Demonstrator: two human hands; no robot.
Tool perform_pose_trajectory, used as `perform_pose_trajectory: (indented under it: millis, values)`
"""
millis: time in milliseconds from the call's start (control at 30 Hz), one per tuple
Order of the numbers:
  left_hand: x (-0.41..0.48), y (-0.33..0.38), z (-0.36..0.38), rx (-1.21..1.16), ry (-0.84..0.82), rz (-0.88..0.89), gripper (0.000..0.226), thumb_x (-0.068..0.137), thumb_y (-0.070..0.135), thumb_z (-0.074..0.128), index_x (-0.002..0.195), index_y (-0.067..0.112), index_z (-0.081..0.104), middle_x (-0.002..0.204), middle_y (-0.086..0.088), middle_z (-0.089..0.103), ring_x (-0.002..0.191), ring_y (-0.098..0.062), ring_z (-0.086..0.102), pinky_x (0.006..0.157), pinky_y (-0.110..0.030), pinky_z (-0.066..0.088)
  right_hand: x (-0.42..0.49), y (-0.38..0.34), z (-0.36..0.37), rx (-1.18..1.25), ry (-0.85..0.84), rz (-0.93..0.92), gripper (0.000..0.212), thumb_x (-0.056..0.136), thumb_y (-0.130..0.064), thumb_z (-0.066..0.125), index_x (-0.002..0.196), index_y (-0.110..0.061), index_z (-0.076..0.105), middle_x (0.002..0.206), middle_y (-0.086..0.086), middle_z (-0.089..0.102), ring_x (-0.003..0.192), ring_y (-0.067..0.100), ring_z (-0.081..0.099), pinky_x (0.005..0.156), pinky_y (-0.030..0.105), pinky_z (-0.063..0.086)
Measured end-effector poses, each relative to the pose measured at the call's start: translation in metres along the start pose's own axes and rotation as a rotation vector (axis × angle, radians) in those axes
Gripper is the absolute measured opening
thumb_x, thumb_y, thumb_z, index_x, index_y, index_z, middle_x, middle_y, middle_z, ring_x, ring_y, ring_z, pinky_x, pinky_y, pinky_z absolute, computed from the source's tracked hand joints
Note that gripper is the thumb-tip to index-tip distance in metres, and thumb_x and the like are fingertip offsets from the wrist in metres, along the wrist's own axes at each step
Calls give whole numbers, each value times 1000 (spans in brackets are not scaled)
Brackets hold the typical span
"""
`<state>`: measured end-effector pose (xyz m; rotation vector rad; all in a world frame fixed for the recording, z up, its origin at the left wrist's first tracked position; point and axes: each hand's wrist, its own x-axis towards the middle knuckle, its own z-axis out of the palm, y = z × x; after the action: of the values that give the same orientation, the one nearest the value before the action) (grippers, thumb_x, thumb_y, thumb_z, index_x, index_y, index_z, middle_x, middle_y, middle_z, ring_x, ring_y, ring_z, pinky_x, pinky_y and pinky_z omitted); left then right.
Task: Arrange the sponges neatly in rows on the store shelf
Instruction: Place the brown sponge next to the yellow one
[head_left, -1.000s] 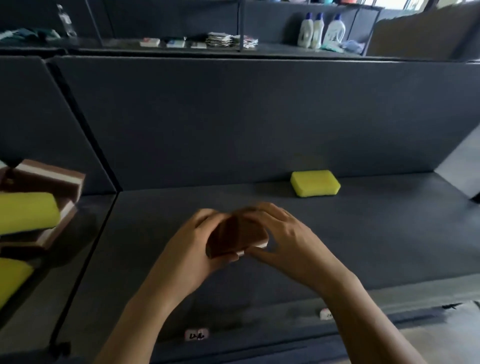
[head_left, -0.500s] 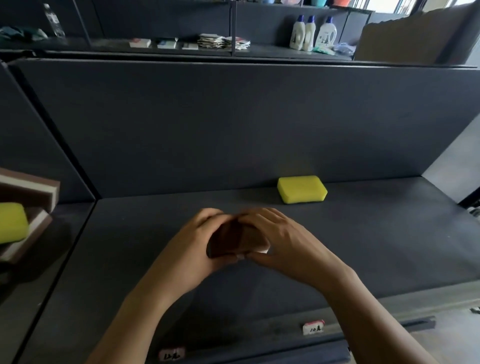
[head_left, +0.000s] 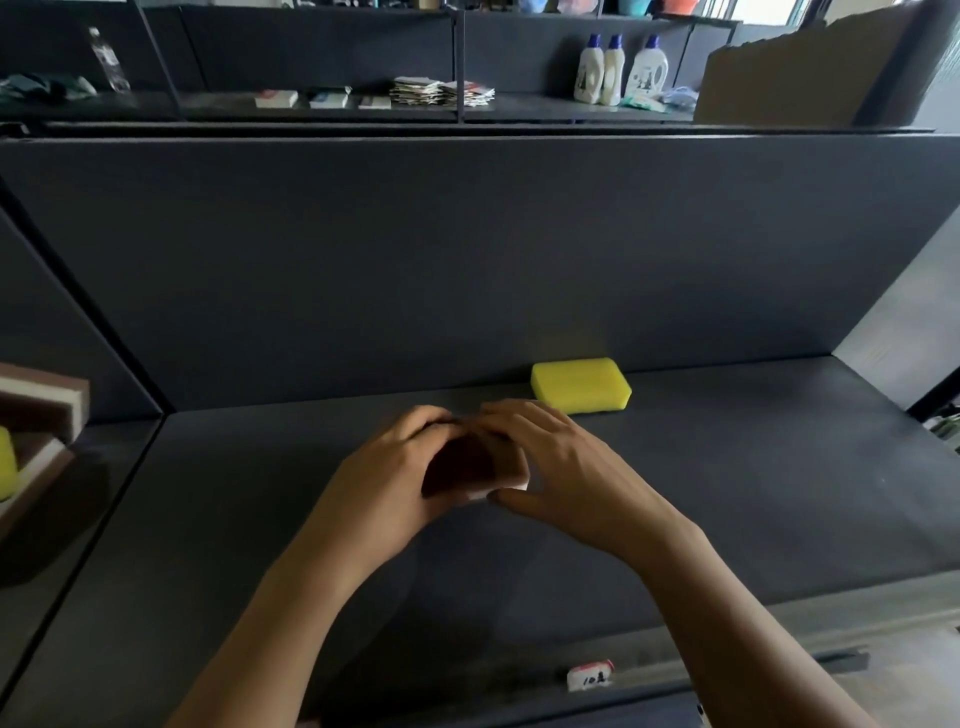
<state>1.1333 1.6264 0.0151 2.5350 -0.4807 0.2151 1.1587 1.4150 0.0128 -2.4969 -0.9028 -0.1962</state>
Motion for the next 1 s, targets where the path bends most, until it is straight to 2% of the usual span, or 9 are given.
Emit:
perform_pose_trajectory:
  millis: [200,367,467,733,1000]
  values:
    - [30,0,8,66,-9,-25,56,83,40,73,134,28,53,139,18,40,120,-6,47,97,-30,47,-2,28,-15,5,84,98,59,86,-49,70,137,-28,51,143,-11,49,133,7,42,96,35,50]
    - [55,0,16,84,4,-40,57,85,35,73,137,24,53,142,13,41,125,-9,43,100,-28,42,4,49,-22,-39,106,170,46,91,-42,66,132,-25,56,135,-9,55,127,11,47,90,36,52]
    - [67,-2,20,96,-8,-69,57,85,31,72,138,23,51,144,12,39,128,-10,40,101,-30,41,9,60,-20,-60,88,227,47,91,-40,66,133,-23,56,137,-8,54,127,13,47,89,39,52]
    - [80,-10,29,86,-52,-111,57,85,30,72,138,19,52,143,7,42,129,-14,41,104,-35,42,21,83,-10,-99,-15,320,53,92,-36,65,141,-21,51,149,-6,45,135,16,42,101,37,45]
    - [86,-12,32,134,-96,-129,60,88,32,70,142,20,47,147,7,37,131,-13,39,105,-31,39,24,95,-6,-122,-47,311,46,94,-27,60,139,-21,54,147,-5,47,136,17,41,107,36,40]
